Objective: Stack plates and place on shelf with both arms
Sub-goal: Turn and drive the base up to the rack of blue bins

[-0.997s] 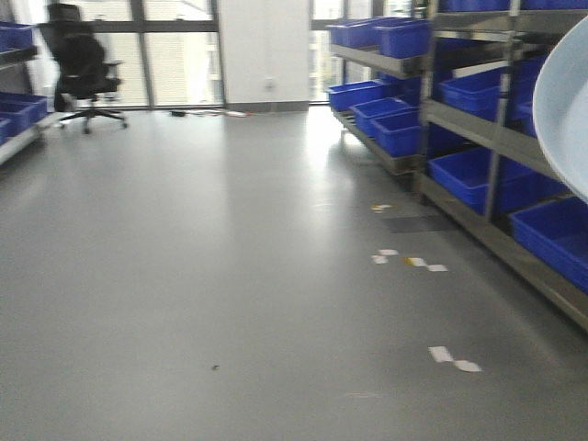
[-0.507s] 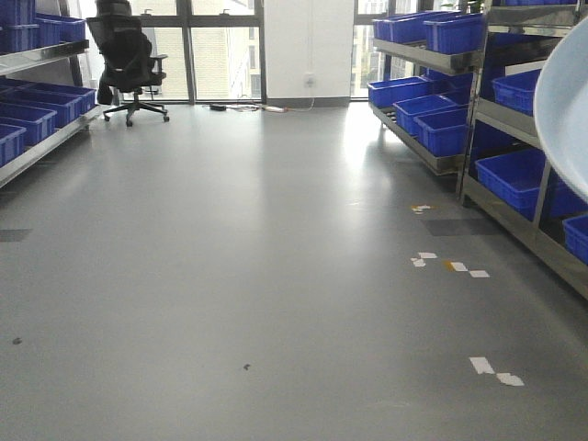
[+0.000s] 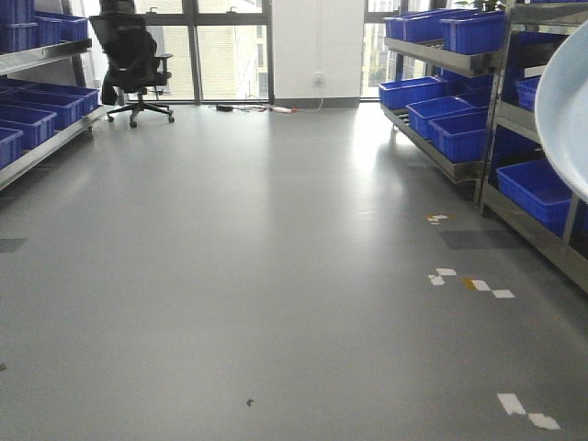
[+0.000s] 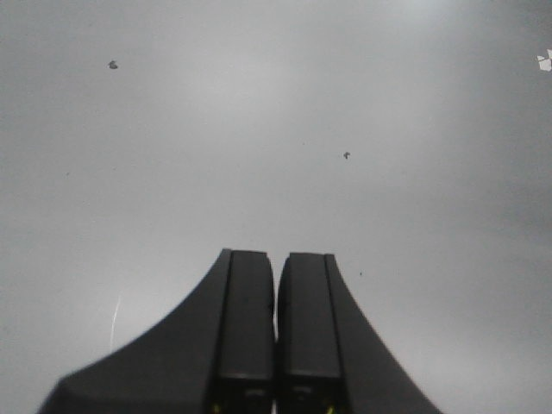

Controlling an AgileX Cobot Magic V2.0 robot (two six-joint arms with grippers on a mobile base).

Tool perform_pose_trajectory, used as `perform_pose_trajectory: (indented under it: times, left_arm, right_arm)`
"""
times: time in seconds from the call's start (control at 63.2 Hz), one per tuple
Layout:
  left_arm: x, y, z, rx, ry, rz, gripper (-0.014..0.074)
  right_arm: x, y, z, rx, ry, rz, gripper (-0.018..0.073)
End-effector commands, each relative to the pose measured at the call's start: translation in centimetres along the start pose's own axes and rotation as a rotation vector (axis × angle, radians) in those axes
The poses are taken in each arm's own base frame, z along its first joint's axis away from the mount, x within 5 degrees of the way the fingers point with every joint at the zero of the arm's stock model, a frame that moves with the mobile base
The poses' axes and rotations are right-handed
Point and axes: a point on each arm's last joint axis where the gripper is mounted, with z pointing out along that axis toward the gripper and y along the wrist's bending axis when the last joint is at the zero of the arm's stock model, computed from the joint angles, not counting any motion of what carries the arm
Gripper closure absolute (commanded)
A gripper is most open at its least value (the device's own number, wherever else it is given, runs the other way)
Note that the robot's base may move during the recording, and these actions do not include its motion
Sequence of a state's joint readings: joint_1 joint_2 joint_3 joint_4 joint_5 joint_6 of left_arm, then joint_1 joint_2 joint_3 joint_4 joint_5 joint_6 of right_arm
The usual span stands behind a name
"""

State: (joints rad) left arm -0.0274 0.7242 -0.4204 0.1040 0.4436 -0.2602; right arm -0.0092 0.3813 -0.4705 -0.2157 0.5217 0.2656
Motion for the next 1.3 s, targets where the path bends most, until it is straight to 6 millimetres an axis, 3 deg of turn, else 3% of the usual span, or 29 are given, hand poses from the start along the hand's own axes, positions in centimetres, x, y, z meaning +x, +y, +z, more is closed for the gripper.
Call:
perform_pose_trajectory:
  times: [0.0,1.282]
  left_arm:
    - [-1.45,-0.34,-0.44,0.027,-0.096,-0.009,0.05]
    - [-1.45,-0.34,-0.44,0.027,-0.096,-0.009,0.0501]
  right_arm:
    - [-1.77,0.19,-0.42,-0.019,-0.124,-0.01,0.0531]
    - [-1.77,0.19,-0.44,-0.019,-0.125,-0.01,0.0531]
